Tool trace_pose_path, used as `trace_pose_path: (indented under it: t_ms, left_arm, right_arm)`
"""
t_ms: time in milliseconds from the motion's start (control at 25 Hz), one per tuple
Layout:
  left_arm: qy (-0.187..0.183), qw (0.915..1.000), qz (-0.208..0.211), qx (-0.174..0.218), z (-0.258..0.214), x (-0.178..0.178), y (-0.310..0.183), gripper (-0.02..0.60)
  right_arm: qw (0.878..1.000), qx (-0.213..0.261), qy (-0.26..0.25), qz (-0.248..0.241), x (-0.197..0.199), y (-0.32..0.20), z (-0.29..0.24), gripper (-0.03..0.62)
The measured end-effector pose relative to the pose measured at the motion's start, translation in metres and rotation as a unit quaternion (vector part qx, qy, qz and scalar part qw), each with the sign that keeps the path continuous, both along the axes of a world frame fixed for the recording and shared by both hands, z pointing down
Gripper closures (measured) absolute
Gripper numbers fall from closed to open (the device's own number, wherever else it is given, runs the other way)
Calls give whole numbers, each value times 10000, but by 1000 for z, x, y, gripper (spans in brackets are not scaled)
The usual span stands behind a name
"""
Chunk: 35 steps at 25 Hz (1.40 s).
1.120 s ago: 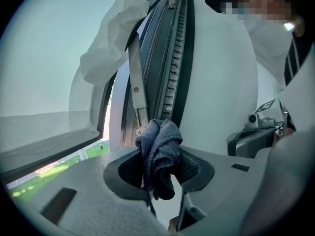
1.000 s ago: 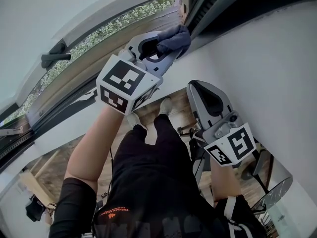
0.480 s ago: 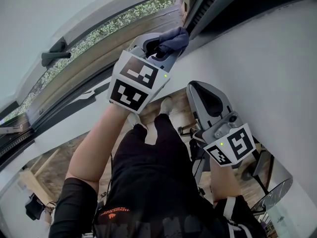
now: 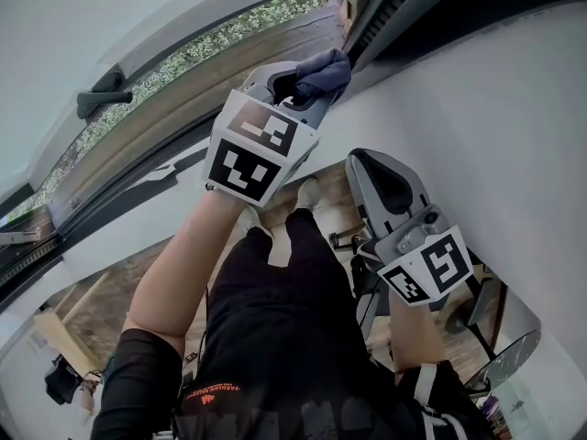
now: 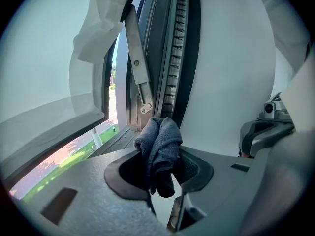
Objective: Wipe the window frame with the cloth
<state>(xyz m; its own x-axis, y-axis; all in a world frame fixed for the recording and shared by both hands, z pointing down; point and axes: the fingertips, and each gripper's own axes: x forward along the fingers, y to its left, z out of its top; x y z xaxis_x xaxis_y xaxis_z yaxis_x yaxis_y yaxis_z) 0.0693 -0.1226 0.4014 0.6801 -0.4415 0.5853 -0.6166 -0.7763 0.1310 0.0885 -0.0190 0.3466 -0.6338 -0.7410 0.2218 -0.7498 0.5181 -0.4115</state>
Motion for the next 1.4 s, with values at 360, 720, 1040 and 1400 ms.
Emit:
trace_pose_path:
  t_ms: [360, 720, 1040, 1400]
  left_arm:
    - [25, 9999, -94, -39, 1, -18, 5, 437]
    - [-14, 9995, -205, -224, 9, -48, 20, 437]
    - [79, 9994, -305, -172, 4, -69, 29, 437]
    - [90, 9988, -424, -214, 5, -97, 40, 437]
  right_arm:
    - [9999, -39, 9, -159, -16, 1, 1, 589]
    - [9993, -17, 25, -381, -44, 5, -1, 589]
    - [9986, -37, 40, -529, -64, 12, -2, 589]
    - [9978, -36, 76, -651, -89, 18, -3, 589]
